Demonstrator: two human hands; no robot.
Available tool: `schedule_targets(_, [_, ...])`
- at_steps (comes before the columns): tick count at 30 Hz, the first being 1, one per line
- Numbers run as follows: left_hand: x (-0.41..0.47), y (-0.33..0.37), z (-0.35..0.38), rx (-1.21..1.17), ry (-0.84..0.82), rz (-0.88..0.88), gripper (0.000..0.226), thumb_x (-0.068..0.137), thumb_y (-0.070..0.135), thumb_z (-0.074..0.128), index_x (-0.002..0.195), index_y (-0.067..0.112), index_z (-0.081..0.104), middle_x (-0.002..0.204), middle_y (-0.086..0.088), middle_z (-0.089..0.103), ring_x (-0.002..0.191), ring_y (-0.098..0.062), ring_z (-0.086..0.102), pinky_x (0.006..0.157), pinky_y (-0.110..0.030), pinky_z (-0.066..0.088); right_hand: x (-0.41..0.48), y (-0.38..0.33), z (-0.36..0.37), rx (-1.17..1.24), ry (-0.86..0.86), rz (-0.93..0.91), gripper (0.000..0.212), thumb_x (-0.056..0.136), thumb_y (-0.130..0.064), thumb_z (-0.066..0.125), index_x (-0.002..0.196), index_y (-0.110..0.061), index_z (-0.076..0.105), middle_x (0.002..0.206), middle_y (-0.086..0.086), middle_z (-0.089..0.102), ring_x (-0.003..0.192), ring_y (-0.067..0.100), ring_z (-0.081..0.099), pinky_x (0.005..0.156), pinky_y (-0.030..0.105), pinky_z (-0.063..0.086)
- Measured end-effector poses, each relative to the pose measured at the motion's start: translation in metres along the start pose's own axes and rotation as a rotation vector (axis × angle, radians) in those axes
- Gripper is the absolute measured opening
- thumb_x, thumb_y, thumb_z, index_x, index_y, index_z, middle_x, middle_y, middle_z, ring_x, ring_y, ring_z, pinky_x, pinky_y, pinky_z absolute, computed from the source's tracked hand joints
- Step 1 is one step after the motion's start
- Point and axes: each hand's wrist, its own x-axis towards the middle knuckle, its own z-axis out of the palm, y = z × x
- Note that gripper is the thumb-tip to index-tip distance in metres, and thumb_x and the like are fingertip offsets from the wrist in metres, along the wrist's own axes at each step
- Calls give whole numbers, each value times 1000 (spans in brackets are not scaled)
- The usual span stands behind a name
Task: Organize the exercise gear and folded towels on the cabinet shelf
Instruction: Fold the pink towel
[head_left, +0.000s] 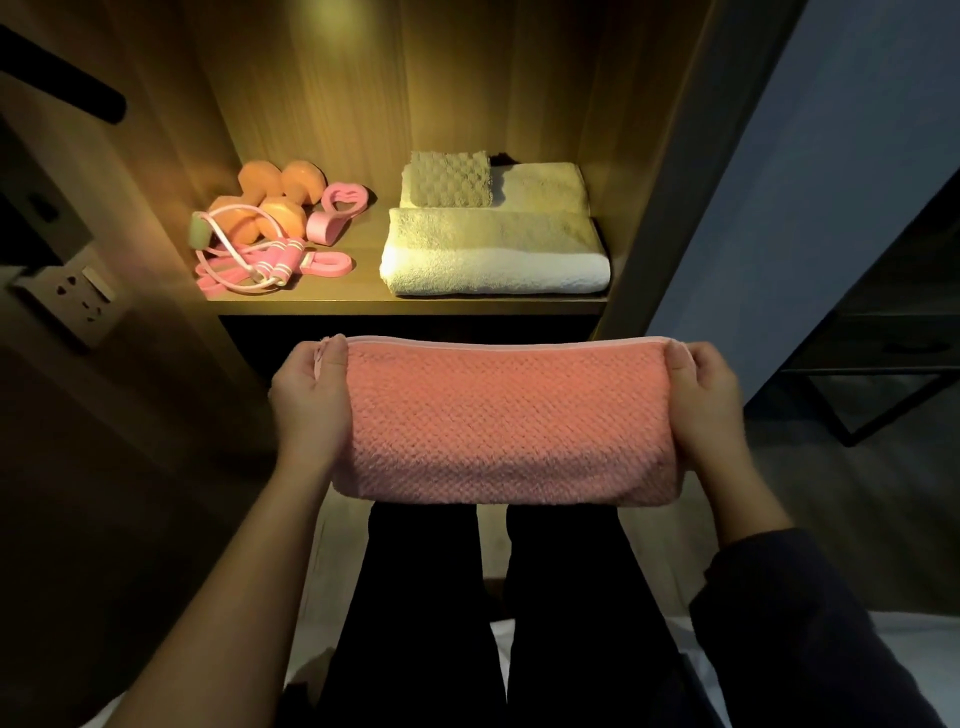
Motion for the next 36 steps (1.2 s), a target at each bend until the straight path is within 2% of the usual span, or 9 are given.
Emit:
schedule_targets(6, [-2,11,-25,26,-344,-295,32,101,44,43,89,23,63,92,-5,62,85,-23,60,71,-37,45,-4,-13,-25,-86,-307,248,33,102,-44,41,102,-18,62,103,3,61,95,22,58,83,39,45])
schedule_targets(9, [-3,0,-44,160,-497,-308,27,100,38,48,90,22,68,88,-8,65,82,-27,62,66,-35,44,-8,-8,-35,-132,-406,303,36,101,-38,46,114,-11,65,107,5,62,91,18,59,77,34,45])
schedule_targets(16, [-35,-65,-12,156,-466,-500,30,101,30,48,91,8,67,88,-13,65,83,-29,59,68,-33,43,-41,51,17,-216,-447,490,41,102,-35,45,118,-1,62,123,19,61,106,29,58,96,45,48])
schedule_targets(19, [-41,-76,-9,110,-372,-627,30,97,35,52,85,9,64,89,-12,64,81,-27,58,68,-33,42,-49,61,23,-95,-378,560,42,103,-38,43,125,-7,59,122,11,59,102,25,54,89,40,44])
schedule_targets(22, [-44,-77,-19,-70,-485,-841,40,95,48,50,90,12,66,83,-10,66,75,-26,59,68,-34,44,-50,66,9,166,-426,800,47,98,-50,48,117,-9,64,102,6,70,94,26,62,77,39,48])
schedule_targets(26, [-60,-86,-36,-100,-622,-968,48,96,52,48,124,16,57,110,-15,61,93,-31,59,67,-37,44,-70,73,-10,217,-540,891,44,92,-49,57,116,-13,62,103,11,68,94,26,62,66,37,46])
schedule_targets(29, [-71,-92,-39,79,-535,-903,45,100,42,47,134,14,51,104,-11,59,89,-28,58,60,-35,43,-84,73,-6,187,-437,826,47,98,-42,52,131,-9,53,118,11,61,92,22,58,67,37,44])
schedule_targets(32, [-72,-91,-32,267,-474,-584,33,102,38,42,114,11,57,95,-5,58,80,-17,56,55,-29,38,-84,65,5,-119,-375,559,48,104,-39,36,137,-8,49,128,16,56,94,22,54,77,36,42])
schedule_targets(36, [-61,-83,-37,407,-384,-286,25,102,35,41,103,15,56,85,2,55,75,-9,52,55,-25,34,-80,59,8,-354,-238,299,38,105,-33,33,114,-6,58,105,15,61,76,15,52,62,28,34])
